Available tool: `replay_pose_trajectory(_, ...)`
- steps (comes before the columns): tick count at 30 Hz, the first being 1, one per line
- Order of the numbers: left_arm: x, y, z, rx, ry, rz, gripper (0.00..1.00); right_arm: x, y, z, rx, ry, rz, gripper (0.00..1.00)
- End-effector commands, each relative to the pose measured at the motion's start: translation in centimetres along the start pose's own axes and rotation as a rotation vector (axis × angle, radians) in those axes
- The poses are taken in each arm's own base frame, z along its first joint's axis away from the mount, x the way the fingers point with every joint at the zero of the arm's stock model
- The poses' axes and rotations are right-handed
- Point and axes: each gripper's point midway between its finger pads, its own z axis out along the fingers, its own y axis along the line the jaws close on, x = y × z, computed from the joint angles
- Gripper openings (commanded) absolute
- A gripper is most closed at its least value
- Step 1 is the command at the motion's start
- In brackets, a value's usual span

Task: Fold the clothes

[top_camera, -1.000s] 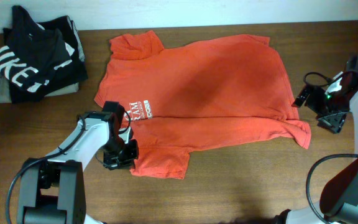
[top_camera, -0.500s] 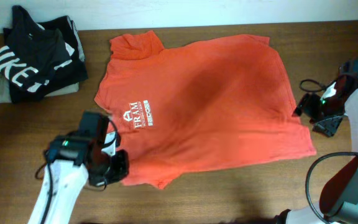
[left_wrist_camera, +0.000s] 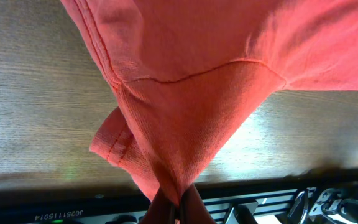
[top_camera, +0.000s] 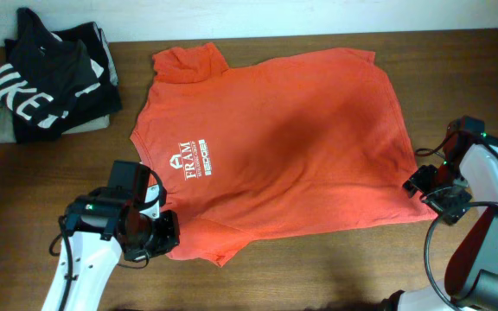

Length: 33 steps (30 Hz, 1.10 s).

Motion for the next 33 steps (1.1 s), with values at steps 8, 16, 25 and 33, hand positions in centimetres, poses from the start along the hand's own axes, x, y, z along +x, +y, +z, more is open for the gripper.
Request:
replay_pose_trajectory(8,-0.2,0.1,0.1,-0.005,-0.01,-0.005,0.05,-0.9,-2.4,3.1,-0.177,0.052,0.145,0.76)
replay_pose_trajectory(16,-0.4,0.1,0.1,-0.003,-0.017,-0.003,0.05,-0.6,-2.1,5.5,-0.222,0.023,0.163,0.63)
replay_pose_trajectory(25,-0.5,0.5,0.1,-0.03,-0.026,-0.003,0.01,-1.1,-2.0,5.4,-0.229,0.011,0.195,0.04)
replay_pose_trajectory(33,0.7,0.0,-3.0,0.019,-0.146,0.035,0.01,-0.3,-2.1,-1.0,-0.317,0.007,0.228,0.04)
